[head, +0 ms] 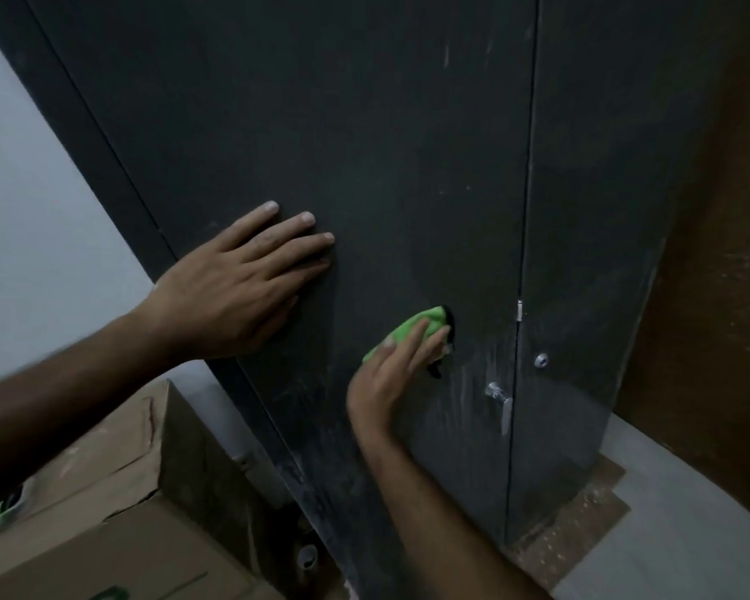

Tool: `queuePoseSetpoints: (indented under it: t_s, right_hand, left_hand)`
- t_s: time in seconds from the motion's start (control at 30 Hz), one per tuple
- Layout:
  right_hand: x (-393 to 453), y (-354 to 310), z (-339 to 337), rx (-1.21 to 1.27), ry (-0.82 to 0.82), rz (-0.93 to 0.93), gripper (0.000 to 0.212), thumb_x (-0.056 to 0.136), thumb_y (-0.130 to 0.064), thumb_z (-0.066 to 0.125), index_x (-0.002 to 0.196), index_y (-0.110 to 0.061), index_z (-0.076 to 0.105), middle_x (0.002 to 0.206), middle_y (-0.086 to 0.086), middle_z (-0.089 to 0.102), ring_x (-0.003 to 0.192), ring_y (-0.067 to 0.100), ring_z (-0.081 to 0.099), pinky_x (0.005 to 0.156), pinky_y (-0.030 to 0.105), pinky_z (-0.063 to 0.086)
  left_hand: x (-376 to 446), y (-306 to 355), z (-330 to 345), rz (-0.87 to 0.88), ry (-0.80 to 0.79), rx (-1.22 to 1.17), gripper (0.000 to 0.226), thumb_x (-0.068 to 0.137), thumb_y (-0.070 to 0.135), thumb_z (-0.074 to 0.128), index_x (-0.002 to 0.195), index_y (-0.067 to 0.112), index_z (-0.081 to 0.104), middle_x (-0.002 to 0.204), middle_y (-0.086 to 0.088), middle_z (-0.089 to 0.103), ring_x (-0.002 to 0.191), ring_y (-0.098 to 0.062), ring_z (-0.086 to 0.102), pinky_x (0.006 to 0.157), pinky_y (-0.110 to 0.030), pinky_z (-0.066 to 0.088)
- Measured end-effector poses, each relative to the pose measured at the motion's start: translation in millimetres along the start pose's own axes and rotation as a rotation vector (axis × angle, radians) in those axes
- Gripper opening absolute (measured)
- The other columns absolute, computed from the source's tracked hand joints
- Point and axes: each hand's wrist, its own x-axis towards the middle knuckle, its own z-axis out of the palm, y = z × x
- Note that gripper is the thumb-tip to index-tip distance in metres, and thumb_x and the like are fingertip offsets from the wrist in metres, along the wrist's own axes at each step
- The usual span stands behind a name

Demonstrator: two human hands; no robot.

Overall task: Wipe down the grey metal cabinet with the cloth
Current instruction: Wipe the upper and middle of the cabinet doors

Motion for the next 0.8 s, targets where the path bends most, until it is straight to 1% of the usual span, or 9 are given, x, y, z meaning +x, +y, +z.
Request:
queuePoseSetpoints:
  t_s: [0.07,0.23,0.3,0.43,0.53,0.6,0.67,0.7,0.8]
  right_hand:
    - [0,-24,16,-0.001,0.049,0.024,0.058,0.108,-0.016,0.041,0.160,0.000,0.020,0.169,0.021,-0.008,0.158,0.037,-0.009,0.127,0.052,0.003]
    - [-91,15,-4,-0.317,-0.346,-0.451,0.063,0.104,-0.027,0.031,0.163,-0.012,0.014,0.170,0.017,-0.010,0.157,0.042,-0.005,0.124,0.053,0.018]
    - [-79,29,-14,-0.347,-0.385,-0.429,0.061,0.103,-0.029,0.026,0.161,-0.013,0.013,0.168,0.015,-0.014,0.157,0.039,-0.009,0.125,0.052,0.019]
    - [-52,-18,19,-0.131,-0.146,-0.197,0.062,0.104,-0.023,0.029,0.163,-0.016,0.011,0.171,0.011,-0.013,0.157,0.034,-0.016,0.129,0.045,-0.003]
    - [-84,-1,16,-0.375,-0.362,-0.684,0.060,0.104,-0.021,0.028,0.163,-0.020,0.018,0.171,0.015,0.002,0.157,0.043,-0.002,0.129,0.049,-0.002]
    - [-69,39,-14,-0.471,-0.610,-1.150,0.052,0.108,-0.027,0.026,0.159,-0.017,0.035,0.168,0.011,0.024,0.155,0.042,0.016,0.127,0.055,0.012]
    - [-25,54,-32,-0.518,-0.686,-1.480,0.051,0.103,-0.014,0.033,0.151,-0.017,0.049,0.162,0.007,0.039,0.150,0.039,0.031,0.126,0.055,0.019]
    - [-8,49,-31,-0.524,-0.659,-1.547,0.053,0.101,-0.009,0.031,0.151,-0.016,0.049,0.162,0.007,0.040,0.150,0.038,0.032,0.126,0.055,0.018]
    - [-15,15,-10,-0.490,-0.584,-1.346,0.060,0.099,-0.007,0.029,0.157,-0.018,0.033,0.166,0.004,0.029,0.157,0.037,0.014,0.127,0.057,0.011]
  left_hand:
    - [1,0,-2,-0.003,-0.004,-0.009,0.058,0.105,0.038,0.032,0.153,0.010,0.047,0.167,-0.014,0.034,0.159,-0.035,0.024,0.131,-0.057,0.013]
    - [1,0,-6,0.004,0.015,-0.067,0.058,0.103,0.034,0.034,0.153,0.009,0.047,0.164,-0.015,0.039,0.157,-0.034,0.028,0.131,-0.054,0.012]
    - [0,0,-7,0.003,0.007,-0.074,0.058,0.102,0.034,0.034,0.153,0.009,0.047,0.164,-0.014,0.040,0.156,-0.034,0.028,0.131,-0.052,0.009]
    - [0,0,-11,-0.010,-0.002,-0.104,0.059,0.102,0.033,0.033,0.152,0.008,0.049,0.162,-0.015,0.042,0.155,-0.034,0.029,0.131,-0.048,0.004]
    - [-1,1,-15,-0.036,0.005,-0.176,0.057,0.103,0.029,0.036,0.153,0.005,0.049,0.161,-0.015,0.045,0.155,-0.033,0.031,0.131,-0.052,0.015]
    - [-1,0,-18,-0.060,-0.006,-0.232,0.057,0.103,0.028,0.036,0.155,0.006,0.047,0.162,-0.015,0.045,0.156,-0.032,0.031,0.131,-0.053,0.018]
    - [-1,1,-20,-0.091,-0.016,-0.276,0.057,0.103,0.028,0.036,0.156,0.006,0.046,0.163,-0.015,0.043,0.157,-0.031,0.029,0.131,-0.052,0.018]
    - [-1,2,-21,-0.110,-0.008,-0.292,0.057,0.103,0.027,0.036,0.156,0.006,0.046,0.163,-0.016,0.043,0.157,-0.031,0.029,0.131,-0.052,0.018]
    - [1,7,-22,-0.183,0.061,-0.313,0.054,0.104,0.019,0.041,0.155,0.002,0.047,0.163,-0.019,0.043,0.156,-0.036,0.031,0.128,-0.055,0.027]
